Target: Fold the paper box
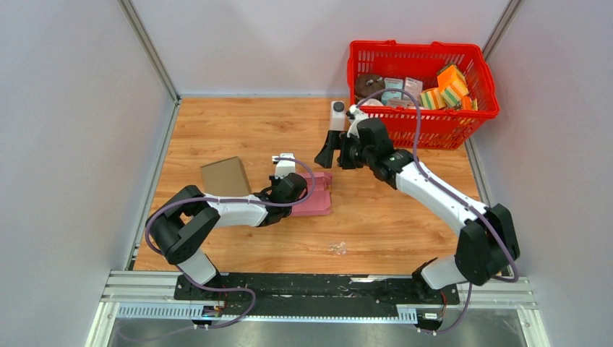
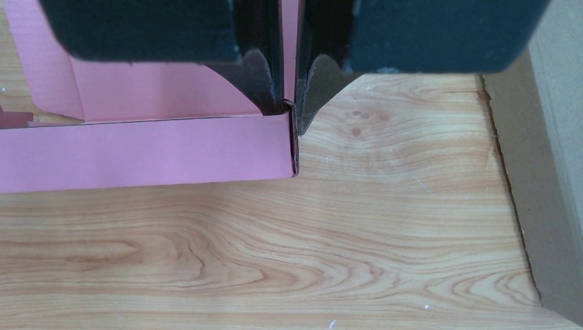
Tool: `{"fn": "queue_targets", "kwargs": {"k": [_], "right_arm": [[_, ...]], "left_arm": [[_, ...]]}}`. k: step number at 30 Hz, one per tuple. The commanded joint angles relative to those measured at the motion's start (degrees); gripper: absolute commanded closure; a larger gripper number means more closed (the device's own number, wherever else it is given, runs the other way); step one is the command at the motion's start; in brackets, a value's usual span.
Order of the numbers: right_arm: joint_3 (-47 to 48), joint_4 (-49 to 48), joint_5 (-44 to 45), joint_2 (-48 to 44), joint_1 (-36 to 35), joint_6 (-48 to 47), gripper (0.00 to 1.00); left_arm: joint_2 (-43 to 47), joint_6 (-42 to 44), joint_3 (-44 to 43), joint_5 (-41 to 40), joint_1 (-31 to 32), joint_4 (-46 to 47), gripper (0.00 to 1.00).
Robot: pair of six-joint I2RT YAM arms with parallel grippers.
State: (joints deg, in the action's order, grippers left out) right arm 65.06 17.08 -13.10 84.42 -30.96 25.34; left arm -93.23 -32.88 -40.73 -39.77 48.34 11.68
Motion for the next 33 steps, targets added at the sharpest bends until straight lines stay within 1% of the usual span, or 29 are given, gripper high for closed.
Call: {"fn": "queue_targets", "kwargs": {"k": [1, 3, 4, 5, 7, 9, 11, 13, 15, 16, 18, 21, 23, 29, 33], "right_arm": [[-0.9, 7.5, -4.5, 2.5, 3.4, -10.6, 0.12], [-3.1, 5.0, -3.0, 1.8, 5.9, -7.9, 0.20], [-4.8, 4.3, 1.8, 1.1, 6.3, -6.7, 0.24], [-5.3, 4.0, 3.4, 1.2, 6.3, -7.0, 0.29], [-5.5, 3.8, 3.0, 3.9, 6.3, -8.5, 0.33], [-4.7, 2.8, 2.0, 6.2, 6.1, -8.8, 0.49], [-4.2, 0.0, 1.8, 9.2, 5.8, -9.4, 0.70], [-3.6, -2.1, 3.4, 10.9, 5.0, -10.8, 0.70], [-2.0, -2.4, 5.4, 13.5, 2.9, -14.3, 0.66], [-1.5, -2.7, 7.2, 14.3, 1.8, -15.0, 0.66], [-1.0, -2.9, 6.1, 15.9, 1.4, -16.1, 0.66], [-3.1, -7.0, 5.6, 14.3, 0.2, -17.5, 0.64], [-3.2, -7.9, 3.1, 14.4, -0.2, -18.7, 0.63], [-2.9, -8.6, -4.1, 14.1, -2.3, -20.8, 0.66], [-3.5, -11.1, -6.2, 13.9, -2.7, -19.2, 0.67]], "left_arm": [[0.9, 1.5, -0.3, 2.7, -0.2, -4.0, 1.00], [0.9, 1.6, -0.2, 2.9, -0.2, -4.3, 1.00], [0.9, 1.6, -0.1, 2.8, -0.2, -4.5, 1.00], [0.9, 1.7, -0.2, 2.9, -0.2, -4.5, 1.00], [0.7, 1.8, -0.2, 3.6, -0.2, -4.5, 1.00], [0.3, 1.7, -0.5, 4.2, -0.2, -4.4, 1.00], [0.3, 1.5, -0.7, 4.2, -0.2, -4.6, 1.00], [0.3, 1.7, -0.7, 3.9, -0.2, -4.4, 1.00], [0.5, 2.0, -0.7, 3.7, -0.2, -4.2, 1.00], [0.6, 2.1, -0.7, 3.6, -0.2, -4.2, 1.00], [0.9, 2.3, -0.6, 3.4, -0.2, -4.3, 1.00], [1.3, 2.2, -0.4, 3.4, -0.2, -4.0, 1.00], [1.4, 2.2, -0.5, 3.7, -0.2, -3.9, 1.00], [1.9, 0.4, -4.5, 6.0, -0.2, -11.0, 1.00], [2.5, 0.4, -4.0, 6.1, -0.2, -10.7, 1.00]]}}
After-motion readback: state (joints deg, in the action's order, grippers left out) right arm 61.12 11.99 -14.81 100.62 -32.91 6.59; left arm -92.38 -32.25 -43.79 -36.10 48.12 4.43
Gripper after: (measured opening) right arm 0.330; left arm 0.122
